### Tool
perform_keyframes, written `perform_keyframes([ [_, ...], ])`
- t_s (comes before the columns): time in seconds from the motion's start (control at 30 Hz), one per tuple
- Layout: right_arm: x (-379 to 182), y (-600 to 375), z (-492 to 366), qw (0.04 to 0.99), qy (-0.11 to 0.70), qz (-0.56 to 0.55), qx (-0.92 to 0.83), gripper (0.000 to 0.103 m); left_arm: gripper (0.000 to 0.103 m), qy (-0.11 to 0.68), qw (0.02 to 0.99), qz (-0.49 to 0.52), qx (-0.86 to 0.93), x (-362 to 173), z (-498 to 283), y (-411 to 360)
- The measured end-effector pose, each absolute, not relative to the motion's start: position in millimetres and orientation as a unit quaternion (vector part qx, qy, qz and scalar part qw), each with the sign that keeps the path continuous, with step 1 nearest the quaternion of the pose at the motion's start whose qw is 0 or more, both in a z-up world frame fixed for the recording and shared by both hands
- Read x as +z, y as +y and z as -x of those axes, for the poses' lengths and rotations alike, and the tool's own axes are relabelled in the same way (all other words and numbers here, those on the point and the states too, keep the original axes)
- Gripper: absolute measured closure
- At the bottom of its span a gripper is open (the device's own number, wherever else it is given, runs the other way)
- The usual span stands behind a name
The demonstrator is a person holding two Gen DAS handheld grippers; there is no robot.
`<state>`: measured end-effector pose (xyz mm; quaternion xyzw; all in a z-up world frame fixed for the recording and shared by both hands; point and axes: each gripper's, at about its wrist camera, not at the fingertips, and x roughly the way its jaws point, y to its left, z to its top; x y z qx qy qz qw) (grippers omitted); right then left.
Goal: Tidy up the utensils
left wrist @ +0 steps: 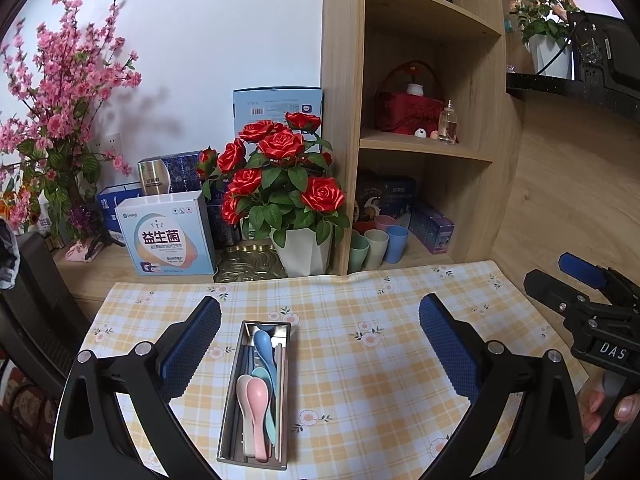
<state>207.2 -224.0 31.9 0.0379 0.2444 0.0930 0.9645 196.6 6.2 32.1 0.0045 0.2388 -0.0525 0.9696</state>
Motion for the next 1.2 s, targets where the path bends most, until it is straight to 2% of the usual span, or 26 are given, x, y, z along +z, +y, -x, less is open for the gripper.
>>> perform_keyframes([
  [1.2, 32.1, -214.8, -206.5, 0.964, 0.247, -0.035, 0.091, 0.016, 0.006, 0.231, 0.972, -0.007, -0.03, 35.3, -189.6, 16.6],
])
